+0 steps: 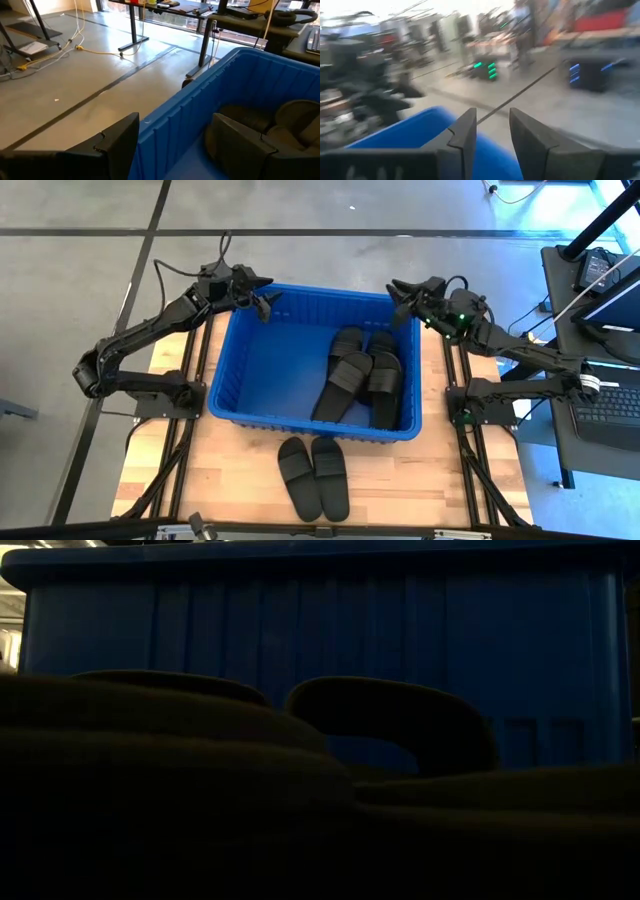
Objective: Pick and place slides into bin
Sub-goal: Adjust the black slides in the blue organizer bin
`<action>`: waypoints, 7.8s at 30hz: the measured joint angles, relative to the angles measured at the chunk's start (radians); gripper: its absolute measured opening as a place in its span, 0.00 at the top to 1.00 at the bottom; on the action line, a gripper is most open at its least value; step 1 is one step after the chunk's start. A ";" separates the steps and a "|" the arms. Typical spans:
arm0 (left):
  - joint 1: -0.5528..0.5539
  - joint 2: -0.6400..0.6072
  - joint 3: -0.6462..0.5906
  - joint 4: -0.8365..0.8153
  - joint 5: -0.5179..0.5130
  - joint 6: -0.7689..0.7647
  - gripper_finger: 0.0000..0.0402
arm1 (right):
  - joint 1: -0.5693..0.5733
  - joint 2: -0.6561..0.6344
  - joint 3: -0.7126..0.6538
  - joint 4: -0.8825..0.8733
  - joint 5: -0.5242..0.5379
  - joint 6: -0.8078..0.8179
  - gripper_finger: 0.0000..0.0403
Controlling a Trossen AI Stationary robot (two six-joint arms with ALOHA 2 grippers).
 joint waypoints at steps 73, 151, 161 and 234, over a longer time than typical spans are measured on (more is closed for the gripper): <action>-0.014 0.000 0.000 -0.119 0.003 -0.003 0.39 | -0.092 0.914 0.495 -0.924 -1.072 -0.225 0.71; -0.014 0.000 0.000 -0.187 0.002 -0.028 0.39 | 0.010 1.131 0.838 -1.370 -1.080 -0.549 0.68; -0.014 0.000 0.000 -0.185 0.002 -0.028 0.39 | 0.010 1.131 0.840 -1.374 -1.075 -0.546 0.44; -0.014 0.000 0.000 -0.209 0.002 -0.020 0.39 | 0.083 0.910 0.526 -1.549 -1.052 -0.213 0.71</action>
